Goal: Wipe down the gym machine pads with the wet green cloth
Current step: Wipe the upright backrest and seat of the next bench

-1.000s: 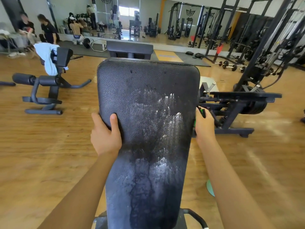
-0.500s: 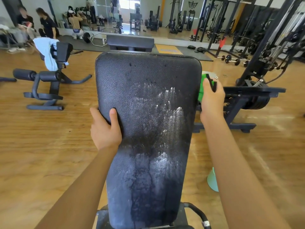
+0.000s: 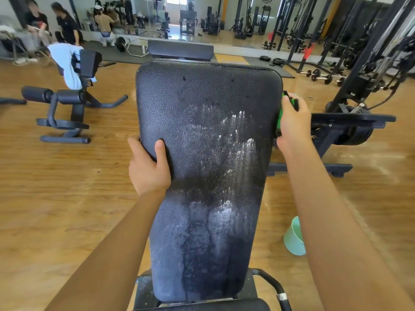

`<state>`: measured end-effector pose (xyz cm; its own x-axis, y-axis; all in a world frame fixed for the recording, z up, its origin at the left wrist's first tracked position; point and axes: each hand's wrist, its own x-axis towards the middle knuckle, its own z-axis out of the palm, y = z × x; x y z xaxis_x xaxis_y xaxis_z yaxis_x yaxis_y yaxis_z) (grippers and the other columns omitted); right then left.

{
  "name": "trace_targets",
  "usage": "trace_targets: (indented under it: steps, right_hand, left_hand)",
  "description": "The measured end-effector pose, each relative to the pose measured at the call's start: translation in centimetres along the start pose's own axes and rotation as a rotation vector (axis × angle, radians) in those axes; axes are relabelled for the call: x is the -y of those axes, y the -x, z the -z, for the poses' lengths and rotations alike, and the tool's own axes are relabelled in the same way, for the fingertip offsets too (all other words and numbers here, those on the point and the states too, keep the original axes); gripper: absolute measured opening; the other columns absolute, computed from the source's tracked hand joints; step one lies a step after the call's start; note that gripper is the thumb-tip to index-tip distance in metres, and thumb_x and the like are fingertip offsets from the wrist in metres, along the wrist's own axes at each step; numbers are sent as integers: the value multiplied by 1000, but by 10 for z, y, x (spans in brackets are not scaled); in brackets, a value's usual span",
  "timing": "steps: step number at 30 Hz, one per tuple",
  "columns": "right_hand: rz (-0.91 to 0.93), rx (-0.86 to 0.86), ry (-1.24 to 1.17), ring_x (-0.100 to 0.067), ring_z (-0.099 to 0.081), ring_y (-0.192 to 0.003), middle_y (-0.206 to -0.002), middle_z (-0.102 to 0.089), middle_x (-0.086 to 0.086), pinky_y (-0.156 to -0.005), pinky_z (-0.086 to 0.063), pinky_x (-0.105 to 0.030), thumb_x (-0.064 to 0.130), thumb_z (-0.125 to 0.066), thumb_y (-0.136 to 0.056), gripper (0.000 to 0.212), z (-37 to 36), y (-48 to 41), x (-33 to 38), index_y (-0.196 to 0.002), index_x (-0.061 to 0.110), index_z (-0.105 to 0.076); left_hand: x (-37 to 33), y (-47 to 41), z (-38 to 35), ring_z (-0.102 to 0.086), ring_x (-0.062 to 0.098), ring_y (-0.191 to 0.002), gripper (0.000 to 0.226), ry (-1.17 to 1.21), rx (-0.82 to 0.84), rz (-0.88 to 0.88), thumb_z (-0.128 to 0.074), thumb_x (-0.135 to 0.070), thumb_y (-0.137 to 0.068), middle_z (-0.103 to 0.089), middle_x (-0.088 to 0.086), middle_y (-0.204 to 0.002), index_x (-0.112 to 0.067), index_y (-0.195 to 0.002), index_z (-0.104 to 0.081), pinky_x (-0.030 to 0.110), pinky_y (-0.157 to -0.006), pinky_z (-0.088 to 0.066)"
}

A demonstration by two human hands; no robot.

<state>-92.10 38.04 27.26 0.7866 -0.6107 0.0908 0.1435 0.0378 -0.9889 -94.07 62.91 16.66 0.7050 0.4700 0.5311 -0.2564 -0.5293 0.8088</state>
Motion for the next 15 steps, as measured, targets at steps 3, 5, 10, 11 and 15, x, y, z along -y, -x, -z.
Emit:
trace_targets:
  steps: [3, 5, 10, 11, 15]
  right_hand:
    - [-32, 38, -2, -18, -59, -102, -103, -60, 7, -89, -53, -39, 31, -50, -101, 5, 2, -1, -4, -100, 28, -53]
    - [-54, 40, 34, -17, -59, -104, -110, -60, 5, -94, -53, -41, 30, -50, -101, 6, 6, 5, -19, -101, 35, -54]
    - [-155, 3, 115, -22, -60, -110, -119, -63, -1, -98, -51, -44, 26, -51, -100, 12, 30, 35, -80, -103, 33, -60]
    - [-175, -8, 109, -22, -59, -111, -118, -63, 0, -98, -50, -42, 26, -52, -100, 11, 35, 41, -90, -105, 32, -60]
    - [-159, -49, 31, -23, -61, -110, -113, -66, -1, -94, -51, -40, 21, -57, -98, 12, 34, 42, -83, -105, 27, -64]
  left_hand:
    - [1, 0, -1, -58, 39, -78, 59, 8, -4, -10, -31, -56, -86, -64, 11, -89, -6, -115, -42, 35, -59, -32]
    - [2, 0, -2, -58, 40, -78, 57, 2, -14, -18, -32, -55, -87, -65, 14, -91, -6, -115, -42, 35, -59, -31]
    - [0, 1, -1, -57, 43, -80, 49, -16, -28, -16, -37, -45, -91, -64, 17, -93, -3, -115, -42, 33, -59, -24]
    - [0, 1, -1, -57, 43, -80, 49, -20, -30, -19, -37, -45, -91, -64, 18, -92, -3, -115, -42, 33, -59, -23]
    - [2, 0, -2, -56, 43, -79, 53, -21, -45, -40, -33, -50, -90, -64, 17, -90, -3, -114, -42, 34, -59, -21]
